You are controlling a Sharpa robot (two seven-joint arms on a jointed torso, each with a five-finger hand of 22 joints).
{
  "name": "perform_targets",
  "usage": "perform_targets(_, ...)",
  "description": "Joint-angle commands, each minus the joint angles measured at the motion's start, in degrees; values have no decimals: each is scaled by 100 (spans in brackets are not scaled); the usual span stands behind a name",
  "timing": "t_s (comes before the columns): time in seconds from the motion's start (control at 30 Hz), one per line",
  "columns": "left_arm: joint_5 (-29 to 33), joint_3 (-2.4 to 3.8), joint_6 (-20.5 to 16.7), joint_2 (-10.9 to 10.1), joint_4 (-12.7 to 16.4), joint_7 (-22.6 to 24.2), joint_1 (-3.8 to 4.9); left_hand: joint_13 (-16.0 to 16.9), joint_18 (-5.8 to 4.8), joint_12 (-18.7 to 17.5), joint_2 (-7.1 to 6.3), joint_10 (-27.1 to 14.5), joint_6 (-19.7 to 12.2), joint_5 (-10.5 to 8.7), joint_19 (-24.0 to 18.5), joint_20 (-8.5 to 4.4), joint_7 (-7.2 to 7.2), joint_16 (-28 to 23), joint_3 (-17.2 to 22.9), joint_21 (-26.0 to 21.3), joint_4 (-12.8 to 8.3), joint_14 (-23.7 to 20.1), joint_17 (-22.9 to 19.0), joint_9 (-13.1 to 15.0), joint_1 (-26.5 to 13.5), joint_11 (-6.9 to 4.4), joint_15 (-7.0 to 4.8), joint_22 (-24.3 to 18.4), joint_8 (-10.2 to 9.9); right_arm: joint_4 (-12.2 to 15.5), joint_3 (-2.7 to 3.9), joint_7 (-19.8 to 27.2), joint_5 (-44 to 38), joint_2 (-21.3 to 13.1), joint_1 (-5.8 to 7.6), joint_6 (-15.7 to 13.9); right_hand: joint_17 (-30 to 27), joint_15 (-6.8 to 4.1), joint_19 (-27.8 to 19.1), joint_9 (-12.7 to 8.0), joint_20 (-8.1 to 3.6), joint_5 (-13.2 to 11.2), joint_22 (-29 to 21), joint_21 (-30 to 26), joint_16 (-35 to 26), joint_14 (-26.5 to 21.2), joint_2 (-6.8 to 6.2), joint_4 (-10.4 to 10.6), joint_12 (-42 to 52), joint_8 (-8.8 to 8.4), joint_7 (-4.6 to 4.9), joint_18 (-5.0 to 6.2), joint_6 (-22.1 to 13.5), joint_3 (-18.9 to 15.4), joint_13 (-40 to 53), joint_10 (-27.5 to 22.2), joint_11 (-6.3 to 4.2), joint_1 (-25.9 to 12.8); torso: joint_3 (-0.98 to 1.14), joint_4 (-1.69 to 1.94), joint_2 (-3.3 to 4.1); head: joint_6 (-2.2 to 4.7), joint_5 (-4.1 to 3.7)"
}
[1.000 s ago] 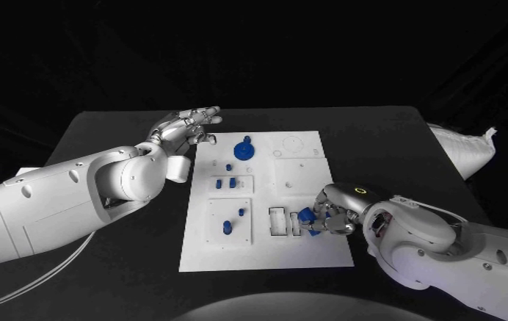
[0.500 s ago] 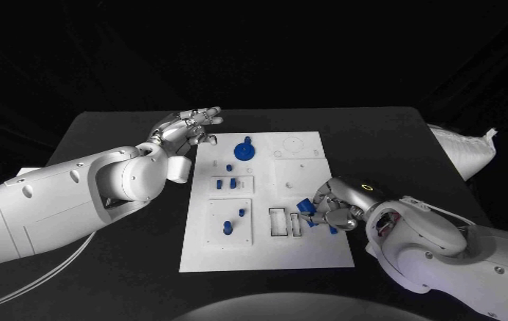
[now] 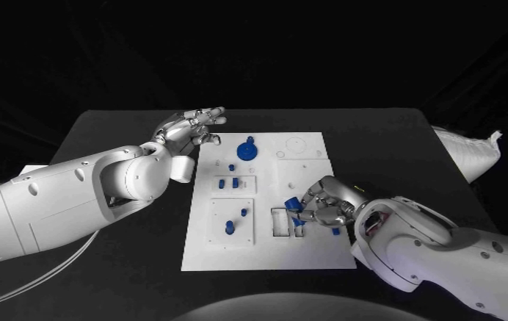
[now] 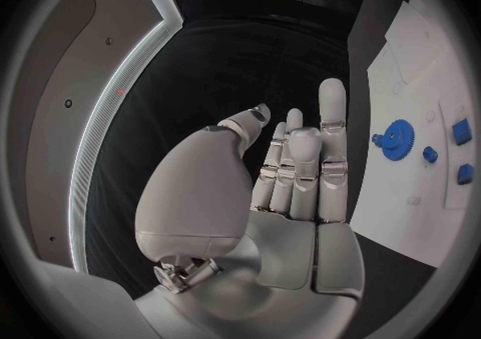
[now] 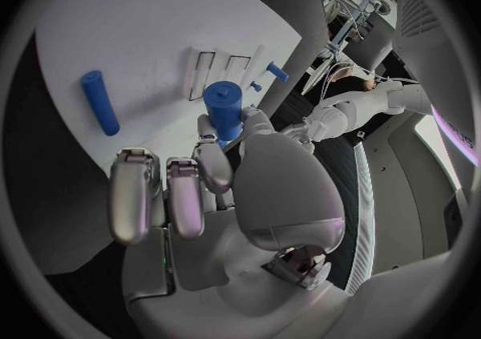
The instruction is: Assemble the parts on the task board
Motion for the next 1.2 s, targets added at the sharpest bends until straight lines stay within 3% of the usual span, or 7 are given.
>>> perform_targets(0.03,-22,3,125,11,18,39,1,6,107,37,-15,-38,-46,9,-44,7,5,-14,-19,-21,5,-30,-5,-4,-25,-6,7,-5,33,-60,-4,-34,563,136,-12,374,864,-40,87,222,-27,-87,12,21,28,476,276,55,725,54,-39,-84,37,-44,1398,121,-120,168,10,3,8,0,22)
perform_targets(0.23,-22,3,145,10,26,16,1,6,107,37,-15,-38,-46,9,-44,7,5,-14,-19,-21,5,-30,-5,-4,-25,-6,7,-5,33,-139,-7,-209,534,303,-26,597,918,-70,103,318,-49,-288,57,47,52,487,242,125,735,136,-90,-91,148,-168,1431,159,-160,-8,7,2,6,-20,38)
perform_targets(0.7,-86,3,218,28,21,-72,1,6,107,46,-15,-46,-50,10,-46,7,6,-15,-24,-22,3,-34,-12,-4,-24,-6,7,-7,35,-249,-8,-285,138,429,-30,511,897,-112,95,440,-88,-419,29,25,40,481,203,145,644,231,-151,-85,275,-343,1389,152,-210,-246,17,-9,3,-1,50)
perform_targets(0.87,-107,3,183,41,14,-53,1,8,108,64,6,-61,-55,19,-47,6,3,-5,-8,-21,-18,-32,-4,-4,11,-10,5,-11,43,-294,-8,-288,-7,452,-30,354,859,-122,82,524,-99,-1467,0,-1,18,472,138,149,537,256,-161,-82,250,-647,1334,129,-217,-664,14,-2,0,15,33)
perform_targets(0.97,-112,3,185,54,10,-54,1,8,108,64,6,-61,-55,19,-47,6,3,-5,-8,-21,-18,-32,-4,-4,11,-10,5,-11,43,-315,-8,-268,-100,480,-31,208,753,-98,32,560,-85,-1928,-115,-82,-39,449,-76,173,303,229,-129,-59,147,-802,1170,24,-188,-948,16,-2,2,43,39)
perform_targets(1.07,-114,3,186,62,9,-58,1,8,108,64,6,-61,-55,19,-47,6,3,-5,-8,-21,-18,-32,-4,-4,11,-10,5,-11,43,-321,-8,-238,-187,494,-31,100,675,-74,-12,590,-59,-2116,-218,-158,-87,431,-358,197,43,205,-99,-39,58,-726,987,-91,-154,-1254,20,-8,5,39,56)
perform_targets(1.2,-115,3,169,60,6,-58,1,8,109,71,13,-64,-55,20,-47,6,3,-5,-4,-21,-22,-34,-8,-3,18,-10,4,-12,46,-311,-8,-220,-296,496,-32,36,646,-64,-25,619,-47,-2164,-246,-182,-107,426,-466,196,-89,213,-90,-32,41,-624,897,-141,-150,-1409,15,-12,8,34,49)
